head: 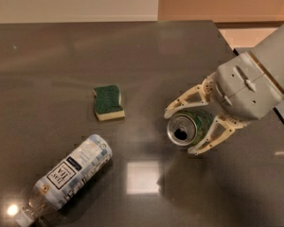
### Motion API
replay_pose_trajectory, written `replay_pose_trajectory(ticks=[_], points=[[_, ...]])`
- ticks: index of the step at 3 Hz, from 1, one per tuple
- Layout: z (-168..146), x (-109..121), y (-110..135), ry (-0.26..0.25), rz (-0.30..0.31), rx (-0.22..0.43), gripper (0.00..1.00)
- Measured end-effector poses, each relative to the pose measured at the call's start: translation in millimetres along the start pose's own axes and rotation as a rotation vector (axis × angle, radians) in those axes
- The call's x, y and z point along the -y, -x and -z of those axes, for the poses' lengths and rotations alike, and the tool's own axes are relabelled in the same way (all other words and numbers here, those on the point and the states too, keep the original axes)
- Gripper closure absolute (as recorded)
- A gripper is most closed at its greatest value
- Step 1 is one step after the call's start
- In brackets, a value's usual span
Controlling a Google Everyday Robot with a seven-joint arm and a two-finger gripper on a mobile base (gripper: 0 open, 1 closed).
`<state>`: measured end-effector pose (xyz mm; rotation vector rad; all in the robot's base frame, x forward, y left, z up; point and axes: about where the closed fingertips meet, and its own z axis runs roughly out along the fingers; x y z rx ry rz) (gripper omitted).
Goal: Place green can upright
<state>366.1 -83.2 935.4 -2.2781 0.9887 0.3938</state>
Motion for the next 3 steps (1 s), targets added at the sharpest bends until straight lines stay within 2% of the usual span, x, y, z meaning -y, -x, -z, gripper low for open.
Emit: replay_pose_trajectory(ticks=[1,2,3], points=[[1.1,14.5,-14.0,-0.006,-0.12,0.03,1.0],[3.8,34.3,-21.4,-0.018,-0.2,0.056,1.0],[7.6,44.0,-22.7,-0.065,-0.259,0.089,1.0]])
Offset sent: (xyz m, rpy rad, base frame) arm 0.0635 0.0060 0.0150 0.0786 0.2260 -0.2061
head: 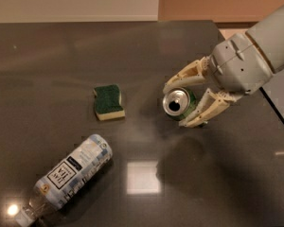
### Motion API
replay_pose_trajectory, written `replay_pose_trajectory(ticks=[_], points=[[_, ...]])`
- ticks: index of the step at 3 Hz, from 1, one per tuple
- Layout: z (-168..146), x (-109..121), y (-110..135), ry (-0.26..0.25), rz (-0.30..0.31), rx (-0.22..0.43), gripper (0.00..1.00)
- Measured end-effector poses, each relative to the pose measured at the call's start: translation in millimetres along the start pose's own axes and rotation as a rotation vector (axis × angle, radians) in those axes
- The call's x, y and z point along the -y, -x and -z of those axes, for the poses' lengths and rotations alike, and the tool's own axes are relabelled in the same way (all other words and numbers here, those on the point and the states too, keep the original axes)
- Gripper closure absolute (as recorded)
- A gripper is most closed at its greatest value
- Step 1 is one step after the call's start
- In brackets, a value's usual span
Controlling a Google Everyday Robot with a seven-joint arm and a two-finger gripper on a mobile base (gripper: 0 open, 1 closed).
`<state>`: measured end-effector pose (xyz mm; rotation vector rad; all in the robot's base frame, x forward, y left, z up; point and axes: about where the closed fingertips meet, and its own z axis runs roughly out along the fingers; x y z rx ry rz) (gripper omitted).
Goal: Place green can upright
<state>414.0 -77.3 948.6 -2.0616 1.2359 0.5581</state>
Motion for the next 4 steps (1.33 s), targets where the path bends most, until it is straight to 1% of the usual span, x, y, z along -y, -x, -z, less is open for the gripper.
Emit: replay_pose_trajectory(ticks=[1,2,3,4], points=[[1.8,0.6,4.0,-0.087,-0.044,0.04,1.0],[3.8,-0.8,5.6,-0.185,-0.095,0.051,1.0],[5.0,-5.6,2.4,-0.279,-0.163,0.051,1.0],[7.1,-12.5,-4.2,-0.36,-0.213,0.056,1.0]])
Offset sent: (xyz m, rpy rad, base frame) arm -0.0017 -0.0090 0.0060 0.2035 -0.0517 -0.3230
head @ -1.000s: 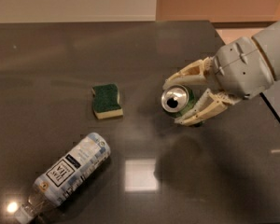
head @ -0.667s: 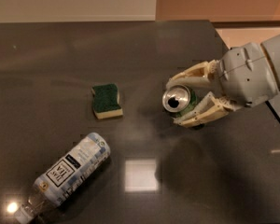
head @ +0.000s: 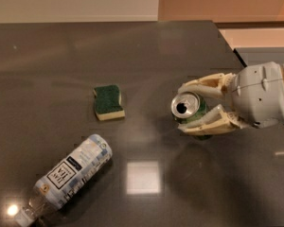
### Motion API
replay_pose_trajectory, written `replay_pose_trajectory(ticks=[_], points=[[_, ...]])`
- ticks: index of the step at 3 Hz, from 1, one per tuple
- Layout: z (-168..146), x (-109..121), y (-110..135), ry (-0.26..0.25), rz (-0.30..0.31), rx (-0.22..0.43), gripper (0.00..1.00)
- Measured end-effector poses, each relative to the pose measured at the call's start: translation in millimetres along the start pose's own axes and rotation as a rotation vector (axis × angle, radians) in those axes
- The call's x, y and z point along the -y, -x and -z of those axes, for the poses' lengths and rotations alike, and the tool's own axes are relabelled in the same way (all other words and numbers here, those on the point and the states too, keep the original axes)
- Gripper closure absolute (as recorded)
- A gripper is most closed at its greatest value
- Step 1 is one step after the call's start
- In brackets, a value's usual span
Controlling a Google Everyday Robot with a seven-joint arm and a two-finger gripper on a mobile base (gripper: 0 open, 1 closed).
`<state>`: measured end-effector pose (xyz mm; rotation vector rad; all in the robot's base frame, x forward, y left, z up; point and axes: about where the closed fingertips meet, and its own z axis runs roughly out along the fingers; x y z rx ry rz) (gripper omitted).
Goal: Place green can upright
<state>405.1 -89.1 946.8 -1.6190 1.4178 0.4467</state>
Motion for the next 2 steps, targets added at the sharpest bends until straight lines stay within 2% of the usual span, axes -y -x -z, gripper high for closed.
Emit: replay_pose_trajectory(ticks=[1,2], points=[[1.7,-4.5,-11.2,-0.084,-0.034,0.018,1.0],[6.1,-5.9,-22.3,-0.179,-0.042,0.052,1.0]])
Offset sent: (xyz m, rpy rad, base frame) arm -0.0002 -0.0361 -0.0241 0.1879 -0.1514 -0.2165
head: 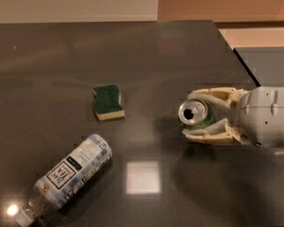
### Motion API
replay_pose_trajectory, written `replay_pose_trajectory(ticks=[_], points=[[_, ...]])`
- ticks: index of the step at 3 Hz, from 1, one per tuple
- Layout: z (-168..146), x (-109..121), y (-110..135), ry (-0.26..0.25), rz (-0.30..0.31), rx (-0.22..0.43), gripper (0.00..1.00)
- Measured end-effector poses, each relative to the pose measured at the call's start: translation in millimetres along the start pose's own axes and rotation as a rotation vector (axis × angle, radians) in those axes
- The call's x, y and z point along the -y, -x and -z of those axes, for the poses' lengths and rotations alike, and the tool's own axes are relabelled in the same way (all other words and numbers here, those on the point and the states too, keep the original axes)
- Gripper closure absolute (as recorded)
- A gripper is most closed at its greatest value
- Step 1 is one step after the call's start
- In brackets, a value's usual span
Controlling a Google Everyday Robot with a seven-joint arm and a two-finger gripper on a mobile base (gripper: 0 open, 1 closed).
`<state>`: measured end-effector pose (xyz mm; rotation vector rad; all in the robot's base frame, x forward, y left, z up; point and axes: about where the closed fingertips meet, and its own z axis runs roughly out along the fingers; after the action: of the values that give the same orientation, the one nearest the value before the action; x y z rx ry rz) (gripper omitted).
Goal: Place green can upright
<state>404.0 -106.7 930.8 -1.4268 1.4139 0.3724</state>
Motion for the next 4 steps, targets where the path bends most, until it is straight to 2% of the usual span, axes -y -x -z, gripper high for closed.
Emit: replay_pose_trajectory(ticks=[1,3,4], points=[[11.3,11.3,4.0,-0.086,0.047,0.036,1.0],[10.7,12.7,6.9,-0.073,0.022,0.038,1.0],[11.0,17.5,11.6,-0.046,-0.055,0.062,1.0]])
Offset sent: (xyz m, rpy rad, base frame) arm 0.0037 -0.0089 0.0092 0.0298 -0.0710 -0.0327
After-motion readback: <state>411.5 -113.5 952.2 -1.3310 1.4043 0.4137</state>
